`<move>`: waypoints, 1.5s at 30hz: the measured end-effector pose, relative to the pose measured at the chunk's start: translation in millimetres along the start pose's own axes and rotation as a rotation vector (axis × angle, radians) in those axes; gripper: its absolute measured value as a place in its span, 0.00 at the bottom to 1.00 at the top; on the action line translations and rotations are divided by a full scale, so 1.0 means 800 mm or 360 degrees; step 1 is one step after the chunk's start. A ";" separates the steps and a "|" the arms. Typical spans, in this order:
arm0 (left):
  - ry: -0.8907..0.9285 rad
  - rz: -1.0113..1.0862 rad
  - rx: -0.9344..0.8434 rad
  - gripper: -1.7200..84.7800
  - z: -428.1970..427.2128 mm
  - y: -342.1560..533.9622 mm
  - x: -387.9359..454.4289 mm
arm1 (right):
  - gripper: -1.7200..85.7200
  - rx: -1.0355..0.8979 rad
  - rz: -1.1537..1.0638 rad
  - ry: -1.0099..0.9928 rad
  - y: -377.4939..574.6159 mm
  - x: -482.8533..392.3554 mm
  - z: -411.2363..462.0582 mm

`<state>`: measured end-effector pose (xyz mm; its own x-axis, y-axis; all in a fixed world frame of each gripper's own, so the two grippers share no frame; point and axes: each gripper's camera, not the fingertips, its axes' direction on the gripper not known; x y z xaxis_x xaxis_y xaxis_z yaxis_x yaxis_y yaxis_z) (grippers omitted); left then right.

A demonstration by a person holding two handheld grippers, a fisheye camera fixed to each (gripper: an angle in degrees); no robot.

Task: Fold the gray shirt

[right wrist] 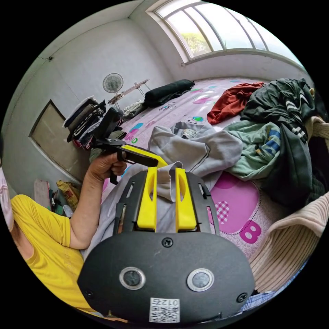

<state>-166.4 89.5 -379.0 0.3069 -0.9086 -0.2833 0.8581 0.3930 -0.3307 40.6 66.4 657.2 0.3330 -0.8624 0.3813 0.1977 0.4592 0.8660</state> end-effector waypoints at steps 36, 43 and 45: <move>0.0024 0.0209 -0.0293 0.02 0.052 0.062 0.070 | 0.03 -0.0610 0.0146 -0.0341 -0.031 0.086 0.037; 0.0013 0.0215 -0.0297 0.02 0.057 0.103 0.078 | 0.03 -0.0333 -0.0067 -0.0323 -0.038 0.041 0.021; 0.0012 0.0217 -0.0295 0.02 0.058 0.115 0.079 | 0.03 -0.0392 0.0010 -0.0338 -0.034 0.053 0.042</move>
<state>-49.0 61.6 -386.0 0.4114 -0.8443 -0.3433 0.7181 0.5322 -0.4485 18.5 10.3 660.3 0.1405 -0.8726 0.4679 0.4220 0.4802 0.7689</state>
